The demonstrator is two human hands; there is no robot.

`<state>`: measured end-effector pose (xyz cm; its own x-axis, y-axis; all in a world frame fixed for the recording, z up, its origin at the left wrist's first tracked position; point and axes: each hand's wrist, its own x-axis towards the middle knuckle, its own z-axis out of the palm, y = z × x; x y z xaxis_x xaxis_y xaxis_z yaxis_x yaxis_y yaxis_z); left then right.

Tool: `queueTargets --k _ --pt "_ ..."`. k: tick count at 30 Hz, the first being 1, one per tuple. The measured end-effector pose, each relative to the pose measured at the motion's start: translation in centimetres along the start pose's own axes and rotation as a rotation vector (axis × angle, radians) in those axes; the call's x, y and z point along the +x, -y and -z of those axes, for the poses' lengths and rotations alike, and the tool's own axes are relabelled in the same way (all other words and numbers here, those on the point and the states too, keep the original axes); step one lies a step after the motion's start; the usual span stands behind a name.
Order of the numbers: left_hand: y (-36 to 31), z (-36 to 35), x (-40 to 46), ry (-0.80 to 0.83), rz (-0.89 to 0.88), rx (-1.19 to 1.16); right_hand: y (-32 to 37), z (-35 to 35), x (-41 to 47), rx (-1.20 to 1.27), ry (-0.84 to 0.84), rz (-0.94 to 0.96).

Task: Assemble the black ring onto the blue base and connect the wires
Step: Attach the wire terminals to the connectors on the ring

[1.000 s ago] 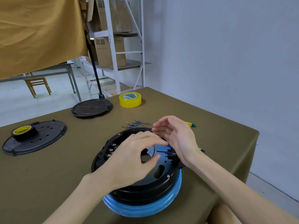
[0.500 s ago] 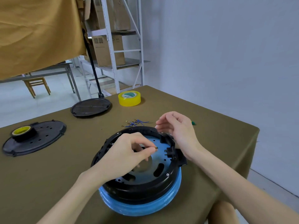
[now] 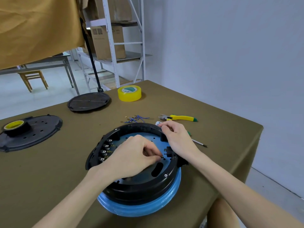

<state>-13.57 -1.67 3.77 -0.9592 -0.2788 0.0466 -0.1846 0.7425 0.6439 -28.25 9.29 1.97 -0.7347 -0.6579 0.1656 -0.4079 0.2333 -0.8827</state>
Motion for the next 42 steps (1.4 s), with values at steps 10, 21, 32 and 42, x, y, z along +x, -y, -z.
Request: queueTargets --k 10,21,32,42 --pt "0.41 -0.19 0.51 -0.046 -0.061 -0.085 -0.6 -0.21 0.26 0.016 -0.027 0.009" --pt "0.67 -0.36 0.31 -0.078 -0.095 -0.03 -0.86 -0.28 0.38 0.048 -0.033 0.014" --pt "0.33 -0.46 0.15 -0.08 -0.117 -0.007 -0.89 -0.32 0.41 0.049 -0.04 0.016" --pt "0.45 -0.69 0.16 -0.08 -0.105 -0.007 -0.89 -0.32 0.41 0.045 -0.045 0.0"
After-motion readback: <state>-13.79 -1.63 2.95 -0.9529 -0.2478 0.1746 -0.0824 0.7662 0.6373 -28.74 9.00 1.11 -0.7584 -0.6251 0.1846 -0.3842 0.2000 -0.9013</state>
